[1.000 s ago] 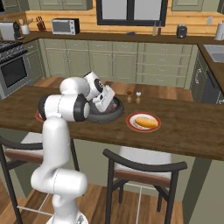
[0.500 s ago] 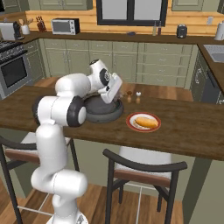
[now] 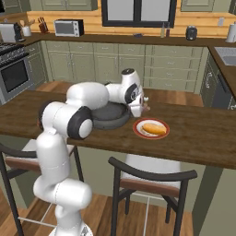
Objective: Place one bun and one sausage from the bowl on each plate.
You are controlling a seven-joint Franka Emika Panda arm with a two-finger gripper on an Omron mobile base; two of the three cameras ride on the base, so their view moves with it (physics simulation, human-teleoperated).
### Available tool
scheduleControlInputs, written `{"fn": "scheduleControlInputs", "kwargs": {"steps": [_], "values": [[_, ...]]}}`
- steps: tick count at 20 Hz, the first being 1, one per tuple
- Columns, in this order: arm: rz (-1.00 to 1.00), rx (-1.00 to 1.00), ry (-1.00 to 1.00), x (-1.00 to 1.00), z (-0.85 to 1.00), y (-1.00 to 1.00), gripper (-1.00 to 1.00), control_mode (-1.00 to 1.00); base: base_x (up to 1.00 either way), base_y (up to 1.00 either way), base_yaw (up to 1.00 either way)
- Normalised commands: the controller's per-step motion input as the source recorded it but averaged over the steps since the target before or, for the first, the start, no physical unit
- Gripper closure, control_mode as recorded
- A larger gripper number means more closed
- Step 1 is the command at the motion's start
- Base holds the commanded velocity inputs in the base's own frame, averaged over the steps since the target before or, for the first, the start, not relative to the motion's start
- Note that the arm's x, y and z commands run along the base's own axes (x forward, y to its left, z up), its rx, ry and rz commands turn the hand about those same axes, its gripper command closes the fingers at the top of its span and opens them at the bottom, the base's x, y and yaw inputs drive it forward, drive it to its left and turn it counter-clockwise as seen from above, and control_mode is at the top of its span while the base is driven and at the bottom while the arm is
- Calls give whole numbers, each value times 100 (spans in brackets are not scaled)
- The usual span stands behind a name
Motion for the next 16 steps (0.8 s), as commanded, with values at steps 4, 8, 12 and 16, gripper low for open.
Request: {"fn": "scheduleControlInputs", "kwargs": {"steps": [4,8,12,16], "values": [[60,5,19,29,-57,-39,100,-100,0,0,0],[26,9,2,65,-14,-18,100,-100,0,0,0],[2,0,0,67,-35,-2,100,-100,0,0,0],[0,0,0,88,-61,0,-100,-100,0,0,0]]}}
